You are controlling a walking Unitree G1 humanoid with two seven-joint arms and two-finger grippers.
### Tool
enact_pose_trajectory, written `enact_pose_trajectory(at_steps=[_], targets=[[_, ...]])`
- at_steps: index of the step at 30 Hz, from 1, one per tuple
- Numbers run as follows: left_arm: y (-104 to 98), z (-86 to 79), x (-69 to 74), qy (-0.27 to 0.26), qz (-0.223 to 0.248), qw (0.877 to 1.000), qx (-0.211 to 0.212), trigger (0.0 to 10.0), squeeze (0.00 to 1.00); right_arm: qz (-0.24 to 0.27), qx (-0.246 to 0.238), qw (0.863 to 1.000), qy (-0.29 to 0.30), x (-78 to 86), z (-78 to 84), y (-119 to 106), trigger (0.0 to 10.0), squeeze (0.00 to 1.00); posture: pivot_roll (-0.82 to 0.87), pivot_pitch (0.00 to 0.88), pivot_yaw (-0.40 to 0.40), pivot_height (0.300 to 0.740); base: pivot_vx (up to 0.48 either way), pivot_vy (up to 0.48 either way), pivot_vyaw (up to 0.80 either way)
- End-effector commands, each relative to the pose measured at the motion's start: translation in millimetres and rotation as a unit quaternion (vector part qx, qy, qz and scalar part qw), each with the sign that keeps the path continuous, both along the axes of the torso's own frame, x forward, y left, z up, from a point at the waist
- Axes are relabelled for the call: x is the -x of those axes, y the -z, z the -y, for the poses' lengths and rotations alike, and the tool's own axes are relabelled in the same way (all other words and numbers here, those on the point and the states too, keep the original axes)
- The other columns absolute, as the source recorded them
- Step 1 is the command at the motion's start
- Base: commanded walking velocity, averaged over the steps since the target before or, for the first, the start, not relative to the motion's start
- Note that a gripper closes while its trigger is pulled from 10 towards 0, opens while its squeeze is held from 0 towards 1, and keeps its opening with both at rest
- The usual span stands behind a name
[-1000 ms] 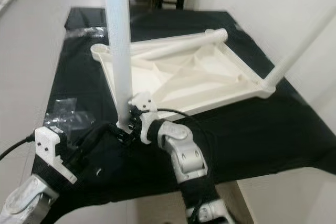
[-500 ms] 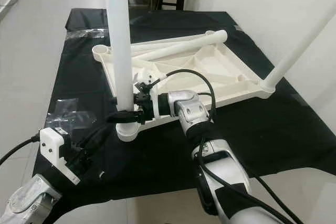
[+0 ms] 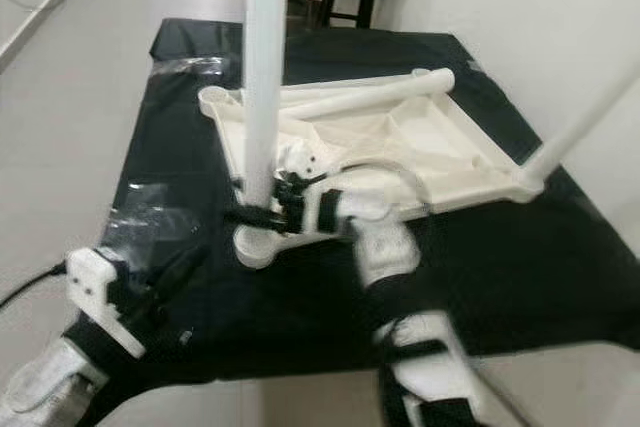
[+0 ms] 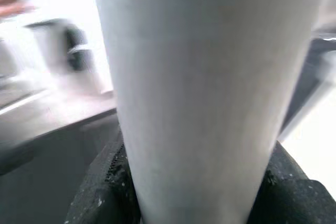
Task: Building children table
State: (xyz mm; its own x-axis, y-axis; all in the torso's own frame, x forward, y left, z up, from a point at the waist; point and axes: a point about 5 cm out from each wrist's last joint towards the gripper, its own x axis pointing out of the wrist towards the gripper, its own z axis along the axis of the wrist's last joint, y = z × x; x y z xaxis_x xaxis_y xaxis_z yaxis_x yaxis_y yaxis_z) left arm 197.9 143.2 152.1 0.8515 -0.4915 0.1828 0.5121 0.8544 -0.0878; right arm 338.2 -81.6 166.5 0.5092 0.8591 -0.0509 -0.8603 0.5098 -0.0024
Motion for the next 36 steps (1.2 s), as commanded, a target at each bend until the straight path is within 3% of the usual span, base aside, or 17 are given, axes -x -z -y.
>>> enact_pose_trajectory(at_steps=[1, 2, 4, 5, 12, 13, 14, 17, 18, 26, 27, 28, 30, 34, 36], targets=[[1.2, -1.3, 3.0, 0.007, -0.010, 1.000, 0.000, 10.0, 0.00, -0.048, 0.025, 0.982, 0.180, 17.5, 5.2, 31.3, 0.0, 0.00, 0.11, 0.121, -0.091, 0.740, 0.000, 0.000, 0.00], [1.2, -1.3, 3.0, 0.007, -0.010, 1.000, 0.000, 10.0, 0.00, -0.048, 0.025, 0.982, 0.180, 17.5, 5.2, 31.3, 0.0, 0.00, 0.11, 0.121, -0.091, 0.740, 0.000, 0.000, 0.00], [1.3, -1.8, 1.7, 0.007, -0.011, 1.000, -0.002, 10.0, 0.00, -0.033, 0.023, 0.984, 0.176, 40.7, -23.5, 33.3, 0.0, 0.00, 0.12, 0.109, -0.095, 0.740, 0.000, 0.000, 0.00], [1.6, -1.7, 0.9, 0.007, -0.011, 1.000, -0.002, 10.0, 0.00, -0.028, 0.022, 0.987, 0.156, 42.8, -31.3, 32.0, 0.0, 0.00, 0.12, 0.107, -0.109, 0.740, 0.000, 0.000, 0.00], [1.4, -0.7, -0.5, 0.002, -0.008, 1.000, -0.004, 10.0, 0.00, -0.028, 0.029, 0.991, 0.124, 38.9, -38.8, 35.7, 0.0, 0.00, 0.13, 0.104, -0.115, 0.740, 0.000, 0.000, 0.00], [1.4, -0.5, -0.8, 0.001, -0.007, 1.000, -0.004, 10.0, 0.00, -0.030, 0.032, 0.992, 0.120, 39.3, -40.6, 37.2, 3.1, 0.00, 0.13, 0.102, -0.115, 0.740, 0.000, 0.000, 0.00], [1.6, 0.1, -1.1, 0.003, -0.008, 1.000, -0.005, 10.0, 0.00, -0.052, 0.002, 0.995, 0.084, 43.2, -46.1, 35.0, 10.0, 0.47, 0.12, 0.101, -0.110, 0.740, 0.000, 0.000, 0.00], [1.7, 0.3, -1.1, 0.004, -0.008, 1.000, -0.005, 10.0, 0.00, -0.058, -0.007, 0.996, 0.073, 44.4, -47.4, 34.0, 10.0, 0.47, 0.12, 0.101, -0.110, 0.740, 0.000, 0.000, 0.00], [1.7, 0.3, -1.4, 0.004, -0.008, 1.000, -0.005, 10.0, 0.00, -0.067, -0.027, 0.996, 0.061, 48.3, -48.6, 29.1, 10.0, 1.00, 0.12, 0.098, -0.110, 0.740, 0.000, 0.000, 0.00], [1.8, -0.1, -2.5, 0.004, -0.009, 1.000, -0.007, 10.0, 0.00, -0.068, -0.048, 0.995, 0.052, 60.2, -44.6, 16.6, 10.0, 1.00, 0.12, 0.093, -0.111, 0.740, 0.000, 0.000, 0.00], [1.8, -1.4, -2.1, 0.001, -0.009, 1.000, -0.014, 10.0, 0.00, -0.056, -0.034, 0.996, 0.058, 59.1, -29.5, 17.0, 10.0, 1.00, 0.10, 0.090, -0.096, 0.740, 0.000, 0.000, 0.00], [1.8, -1.4, -2.1, 0.001, -0.009, 1.000, -0.014, 10.0, 0.00, -0.056, -0.034, 0.996, 0.058, 59.1, -29.5, 17.0, 10.0, 1.00, 0.10, 0.090, -0.096, 0.740, 0.000, 0.000, 0.00], [1.1, -5.6, -0.7, -0.011, -0.014, 1.000, -0.021, 10.0, 0.00, -0.041, -0.025, 0.995, 0.091, 55.6, 3.2, 16.3, 10.0, 1.00, 0.10, 0.091, -0.083, 0.740, 0.000, 0.000, 0.00], [0.3, -9.7, 0.0, -0.020, -0.018, 0.999, -0.032, 10.0, 0.00, -0.034, -0.025, 0.992, 0.118, 55.2, 21.1, 15.8, 10.0, 1.00, 0.10, 0.088, -0.062, 0.740, 0.000, 0.000, 0.00], [-2.0, -15.4, 0.8, -0.030, -0.018, 0.998, -0.061, 10.0, 0.00, -0.035, -0.018, 0.987, 0.159, 56.7, 45.4, 18.7, 10.0, 1.00, 0.10, 0.089, -0.052, 0.740, 0.000, 0.000, 0.00]])
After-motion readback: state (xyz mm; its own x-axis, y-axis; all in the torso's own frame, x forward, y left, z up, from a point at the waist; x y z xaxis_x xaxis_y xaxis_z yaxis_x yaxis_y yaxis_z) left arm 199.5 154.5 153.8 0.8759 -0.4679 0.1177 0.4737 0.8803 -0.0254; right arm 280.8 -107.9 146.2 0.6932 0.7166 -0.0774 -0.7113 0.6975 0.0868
